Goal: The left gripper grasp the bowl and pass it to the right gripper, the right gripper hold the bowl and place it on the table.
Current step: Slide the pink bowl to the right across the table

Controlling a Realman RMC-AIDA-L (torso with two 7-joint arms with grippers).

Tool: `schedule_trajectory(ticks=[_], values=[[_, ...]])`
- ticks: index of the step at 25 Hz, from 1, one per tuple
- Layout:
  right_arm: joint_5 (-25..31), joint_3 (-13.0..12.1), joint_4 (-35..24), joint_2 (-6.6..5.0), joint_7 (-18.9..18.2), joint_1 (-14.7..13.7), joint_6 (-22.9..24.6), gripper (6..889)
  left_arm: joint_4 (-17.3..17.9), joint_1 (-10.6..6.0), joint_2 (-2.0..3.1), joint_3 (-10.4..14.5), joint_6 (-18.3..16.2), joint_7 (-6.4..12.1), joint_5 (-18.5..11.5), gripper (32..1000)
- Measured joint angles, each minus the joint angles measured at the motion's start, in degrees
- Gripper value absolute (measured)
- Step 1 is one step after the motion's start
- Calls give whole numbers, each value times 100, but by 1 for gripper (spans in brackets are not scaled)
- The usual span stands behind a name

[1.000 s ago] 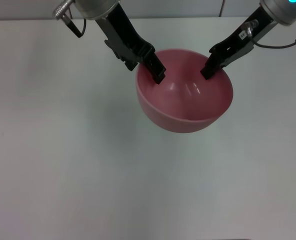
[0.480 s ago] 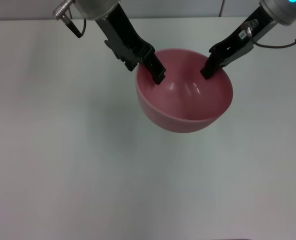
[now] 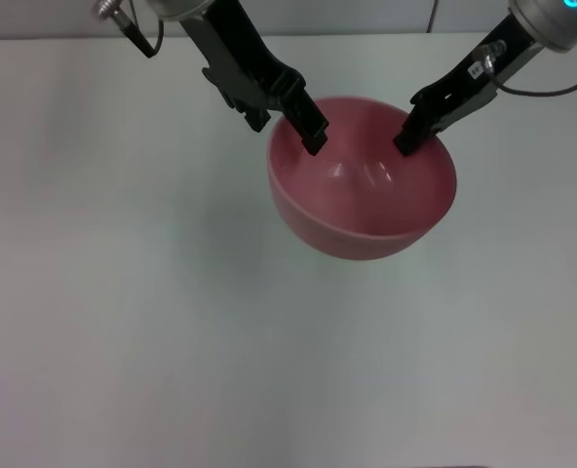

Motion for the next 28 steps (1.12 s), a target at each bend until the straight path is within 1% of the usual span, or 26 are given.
schedule_trajectory(ticks=[2, 5, 8, 11, 14, 16, 19, 20, 21, 24, 25, 28], values=[[0, -4, 0, -3, -1, -4, -5, 33, 122, 4, -22, -1, -128, -15, -4, 879], [0, -7, 0, -3, -4, -18, -11, 33, 435, 10, -118, 8, -385, -45, -24, 879], [0, -8, 28, -3, -10, -20, -51, 33, 664, 16, -188, 19, -581, -91, -26, 879], [-7, -14, 73, -1, -18, -21, -74, 33, 906, 15, -229, 30, -722, -122, -22, 879], [-58, -15, 79, -1, -19, -30, -87, 33, 1192, 14, -240, 42, -772, -158, -4, 879], [-67, -15, 83, -1, -25, -62, -90, 33, 1319, 16, -224, 34, -778, -175, 1, 879], [-70, -15, 98, -1, -37, -93, -112, 33, 1533, 58, -143, 25, -774, -232, 15, 879], [-84, -16, 120, -1, -39, -103, -137, 33, 1632, 90, -102, 28, -774, -261, 21, 879], [-100, -16, 155, -4, -42, -113, -173, 33, 1703, 116, -74, 32, -776, -277, 26, 879], [-169, -23, 326, -31, -60, -160, -311, 33, 1808, 162, -8, 27, -779, -293, 60, 879], [-213, -26, 388, -40, -71, -183, -363, 33, 1816, 177, 10, 26, -774, -295, 71, 879], [-347, -26, 468, -46, -105, -269, -521, 33, 1819, 228, 41, 42, -746, -295, 79, 879]])
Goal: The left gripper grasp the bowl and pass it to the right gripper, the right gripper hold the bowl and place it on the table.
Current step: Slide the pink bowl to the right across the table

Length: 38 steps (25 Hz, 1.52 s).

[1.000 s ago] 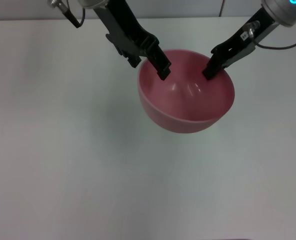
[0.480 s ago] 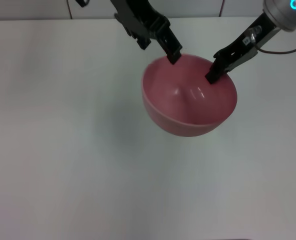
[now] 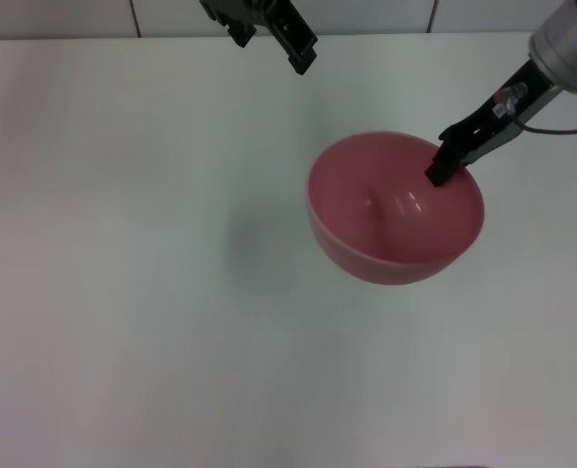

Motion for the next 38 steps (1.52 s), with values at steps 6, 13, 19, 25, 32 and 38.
schedule_trajectory(ticks=[6, 13, 19, 25, 32, 38], values=[[-191, -22, 43, -56, -24, -207, -391, 32, -3, 48, -41, 21, 101, 33, 155, 879], [-237, -231, 145, -86, -66, -479, -1001, 32, -44, 79, -133, 28, 166, 111, 356, 879], [-266, -300, 341, -88, -150, -536, -1416, 32, -55, 141, -167, 29, 192, 147, 370, 879], [-523, -300, 355, -97, -150, -626, -1696, 32, -66, 158, -189, 28, 239, 187, 370, 879], [-649, -295, 483, -96, -136, -687, -1975, 32, -164, 161, -191, 28, 276, 200, 370, 879], [-689, -296, 506, -96, -127, -782, -2103, 32, -215, 155, -191, 28, 314, 219, 370, 879]])
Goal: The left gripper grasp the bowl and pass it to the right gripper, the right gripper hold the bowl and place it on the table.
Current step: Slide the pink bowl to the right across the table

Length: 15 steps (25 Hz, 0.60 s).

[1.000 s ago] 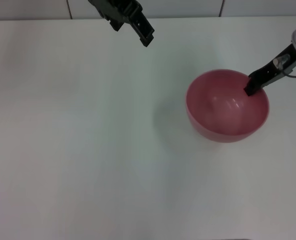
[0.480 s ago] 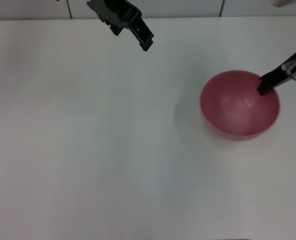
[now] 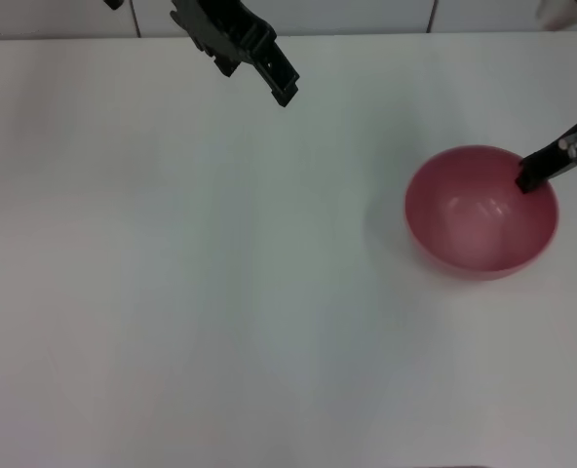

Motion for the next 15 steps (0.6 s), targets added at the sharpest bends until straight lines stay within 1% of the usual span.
schedule_trajectory(ticks=[15], values=[[-124, -1, 34, 18, 35, -17, -106, 31, -1, 7, 0, 0, 19, 1, 0, 879]])
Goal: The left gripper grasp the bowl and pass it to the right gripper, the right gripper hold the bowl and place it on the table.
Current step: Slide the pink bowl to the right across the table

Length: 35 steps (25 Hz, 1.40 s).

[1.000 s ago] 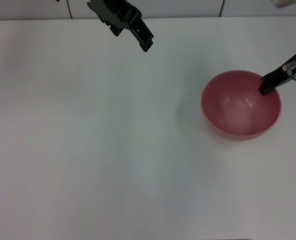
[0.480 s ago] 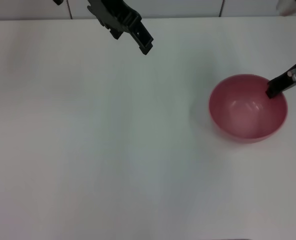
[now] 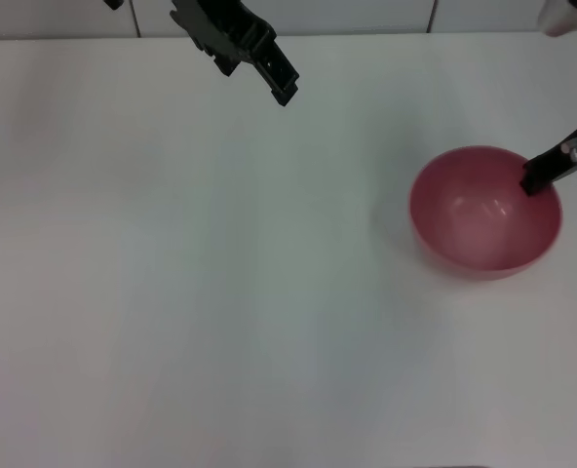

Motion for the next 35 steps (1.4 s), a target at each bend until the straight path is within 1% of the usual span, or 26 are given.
schedule_trajectory(ticks=[8, 26, 35], values=[[-157, 0, 37, 22, 33, 1, -71, 31, 0, 4, -8, 0, 17, 0, 0, 879], [-168, 0, 37, 26, 35, 1, -50, 37, 0, 7, -9, 0, 28, 0, 0, 879], [-293, 0, 37, 30, 34, 1, -66, 41, 0, 24, -9, 0, 32, 0, 0, 879]])
